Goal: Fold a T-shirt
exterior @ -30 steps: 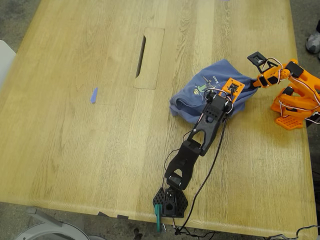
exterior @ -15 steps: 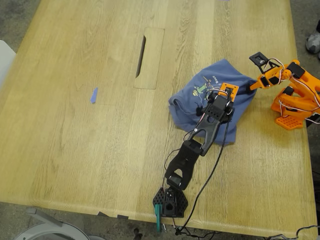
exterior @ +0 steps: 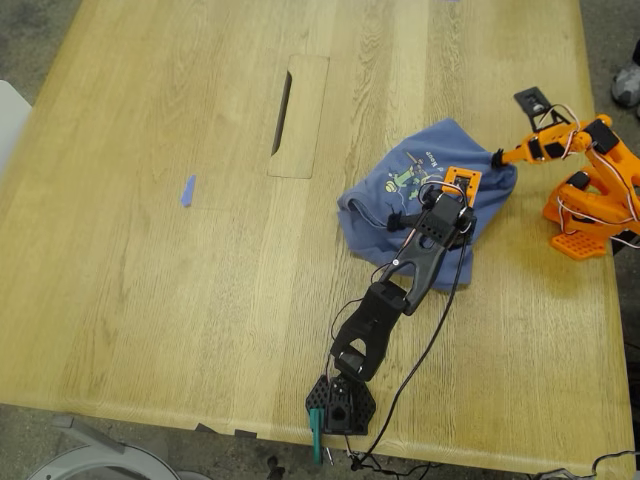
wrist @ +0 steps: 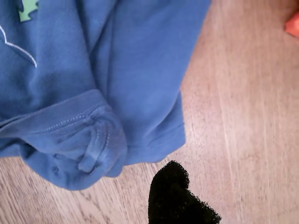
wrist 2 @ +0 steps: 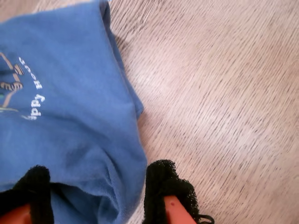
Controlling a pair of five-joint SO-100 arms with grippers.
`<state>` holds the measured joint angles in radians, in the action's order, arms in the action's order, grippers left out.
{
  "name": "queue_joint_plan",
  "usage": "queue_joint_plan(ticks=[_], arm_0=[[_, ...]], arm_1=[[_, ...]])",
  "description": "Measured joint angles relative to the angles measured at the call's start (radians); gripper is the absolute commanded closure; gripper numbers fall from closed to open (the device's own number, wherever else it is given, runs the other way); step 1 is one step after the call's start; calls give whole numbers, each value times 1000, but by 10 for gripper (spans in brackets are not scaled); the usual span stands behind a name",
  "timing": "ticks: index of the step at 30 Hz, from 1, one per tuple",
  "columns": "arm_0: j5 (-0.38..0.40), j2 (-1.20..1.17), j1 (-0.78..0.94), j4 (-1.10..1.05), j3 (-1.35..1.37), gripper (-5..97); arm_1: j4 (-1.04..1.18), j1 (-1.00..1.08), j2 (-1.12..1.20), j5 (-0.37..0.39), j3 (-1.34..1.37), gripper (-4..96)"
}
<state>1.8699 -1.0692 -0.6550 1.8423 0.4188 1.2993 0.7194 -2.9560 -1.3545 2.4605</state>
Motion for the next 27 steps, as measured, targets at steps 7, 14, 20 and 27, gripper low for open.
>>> queue_joint_plan(ticks=[7, 14, 20, 27], arm_0=[[-72, 190, 74, 0, -370, 648], [-89, 454, 179, -101, -669, 918], [-98, 500, 239, -219, -689, 919], [-98, 635, 298, -457, -690, 919]], arm_1=[[-167, -109, 97, -11, -23, 797], [-425, -250, 321, -29, -34, 876], [-650, -308, 538, -41, -69, 877], [-879, -393, 762, -20, -69, 894]])
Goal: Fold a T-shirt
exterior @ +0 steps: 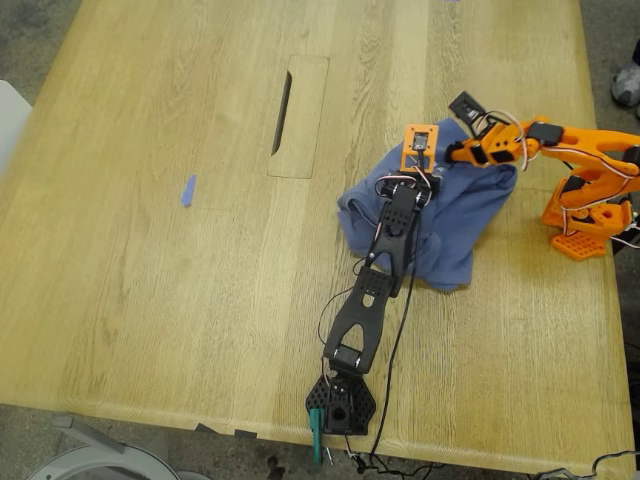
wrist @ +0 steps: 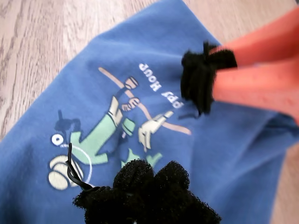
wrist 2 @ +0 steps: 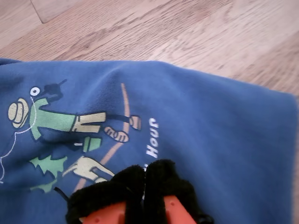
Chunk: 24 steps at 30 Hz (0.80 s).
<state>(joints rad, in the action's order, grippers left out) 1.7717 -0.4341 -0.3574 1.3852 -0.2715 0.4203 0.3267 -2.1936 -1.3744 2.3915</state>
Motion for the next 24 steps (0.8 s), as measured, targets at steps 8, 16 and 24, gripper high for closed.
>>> queue_joint_plan(ticks=[8, 16, 24], arm_0=[[8, 91, 54, -46, 0, 918], [15, 94, 195, 78, 0, 918], [18, 94, 259, 158, 0, 918]], arm_1=[[-110, -104, 72, 54, 146, 900], [67, -71, -262, 58, 393, 904], [428, 67, -741, 49, 528, 909]])
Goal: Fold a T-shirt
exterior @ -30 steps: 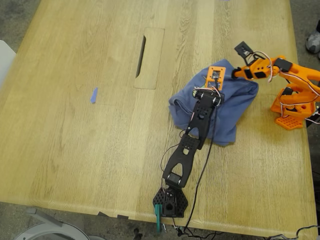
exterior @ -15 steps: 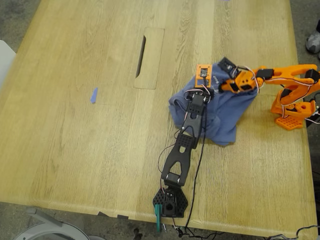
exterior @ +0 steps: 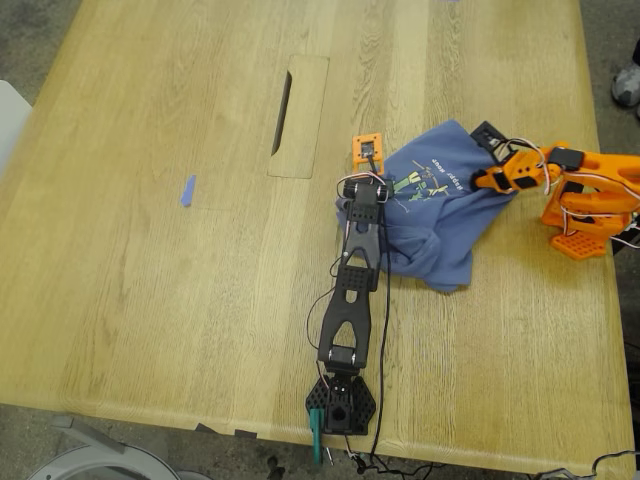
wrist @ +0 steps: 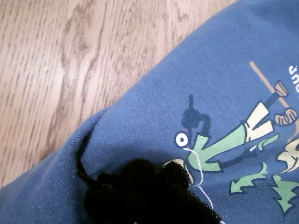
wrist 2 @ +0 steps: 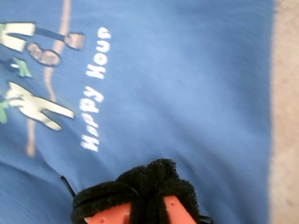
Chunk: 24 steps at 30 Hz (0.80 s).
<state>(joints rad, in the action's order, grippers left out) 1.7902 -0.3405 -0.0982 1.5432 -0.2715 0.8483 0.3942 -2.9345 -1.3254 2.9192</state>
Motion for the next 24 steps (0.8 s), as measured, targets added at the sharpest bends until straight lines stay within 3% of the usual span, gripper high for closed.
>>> queue_joint_plan(ticks=[4, 8, 16, 24], arm_0=[[0, 0, 20, 20, 0, 918], [0, -6, 23, 28, 0, 918], [-3, -110, -40, 40, 0, 918], [-5, -216, -255, 54, 0, 918]], arm_1=[[178, 49, -204, -6, 20, 910], [218, 98, -236, -12, 14, 910], [101, 140, -6, -29, -190, 910], [-84, 28, 319, -31, -374, 911]])
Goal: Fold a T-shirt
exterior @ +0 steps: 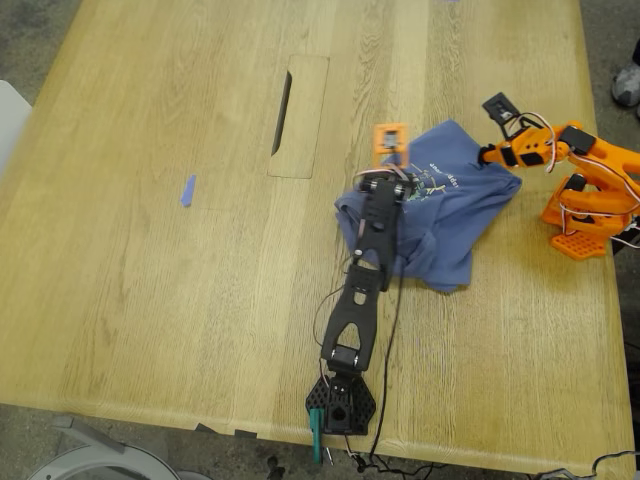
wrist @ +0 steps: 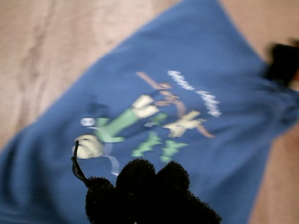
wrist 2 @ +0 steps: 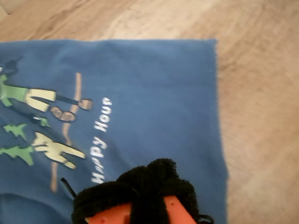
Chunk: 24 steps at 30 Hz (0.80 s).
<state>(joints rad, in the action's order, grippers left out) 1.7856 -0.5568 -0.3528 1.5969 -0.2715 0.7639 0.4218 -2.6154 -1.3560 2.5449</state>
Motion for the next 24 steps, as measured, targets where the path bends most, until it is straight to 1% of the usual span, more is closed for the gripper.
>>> queue_joint_plan(ticks=[6, 9, 12, 17, 24], arm_0=[[2, 2, -104, 34, 0, 918], [8, 2, -107, 67, 0, 918], [8, 29, -80, 63, -2, 918], [8, 130, 12, -15, -5, 918], [6, 216, 170, -107, -5, 918]], arm_1=[[-201, -112, 244, 0, -37, 911], [-284, -147, 330, 0, -38, 911], [-331, -170, 365, 0, -38, 911], [-321, -196, 339, 2, -3, 911], [-195, -158, 80, 14, 190, 911]])
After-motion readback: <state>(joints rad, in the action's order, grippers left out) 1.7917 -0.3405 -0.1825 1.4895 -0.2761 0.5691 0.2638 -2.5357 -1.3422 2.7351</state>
